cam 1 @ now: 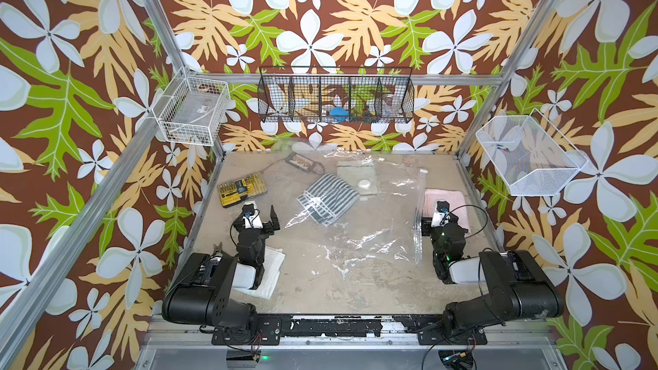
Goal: Place the folded towel into the vacuum bag
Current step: Adjust the vacuum bag at the center of the board.
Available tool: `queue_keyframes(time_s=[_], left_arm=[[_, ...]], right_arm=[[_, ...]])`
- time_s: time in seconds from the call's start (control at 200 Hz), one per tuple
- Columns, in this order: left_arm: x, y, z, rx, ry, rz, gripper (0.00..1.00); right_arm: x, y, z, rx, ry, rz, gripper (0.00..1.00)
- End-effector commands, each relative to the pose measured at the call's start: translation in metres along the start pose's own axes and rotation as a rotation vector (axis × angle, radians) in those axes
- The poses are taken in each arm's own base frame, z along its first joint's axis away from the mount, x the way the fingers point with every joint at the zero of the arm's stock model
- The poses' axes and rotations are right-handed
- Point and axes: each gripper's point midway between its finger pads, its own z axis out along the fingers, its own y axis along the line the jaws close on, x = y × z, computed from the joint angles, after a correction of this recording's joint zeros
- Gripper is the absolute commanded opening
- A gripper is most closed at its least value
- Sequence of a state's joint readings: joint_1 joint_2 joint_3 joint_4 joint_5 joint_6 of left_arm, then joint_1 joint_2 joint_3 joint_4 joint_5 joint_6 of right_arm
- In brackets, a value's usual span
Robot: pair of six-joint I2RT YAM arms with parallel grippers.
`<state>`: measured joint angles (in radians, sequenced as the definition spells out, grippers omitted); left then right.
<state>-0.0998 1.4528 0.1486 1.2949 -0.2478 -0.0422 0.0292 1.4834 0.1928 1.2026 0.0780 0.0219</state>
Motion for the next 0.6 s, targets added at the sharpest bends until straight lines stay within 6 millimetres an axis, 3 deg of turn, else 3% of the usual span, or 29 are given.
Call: queue_keyframes(time_s=[0.0,0.596], left_arm=[[-0.0015,-0.0083,0.0004,0.050,-0.002,0.017,1.00],[-0.0015,-0.0019,0.0032,0.040,0.005,-0.011,1.00]], right_arm=[[-0.0091,0.0005,0.0002,-0.002,-0.034,0.009,0.99],[-0.0089,0.0003,0.0002,-0.012,-0.034,0.014,1.00]])
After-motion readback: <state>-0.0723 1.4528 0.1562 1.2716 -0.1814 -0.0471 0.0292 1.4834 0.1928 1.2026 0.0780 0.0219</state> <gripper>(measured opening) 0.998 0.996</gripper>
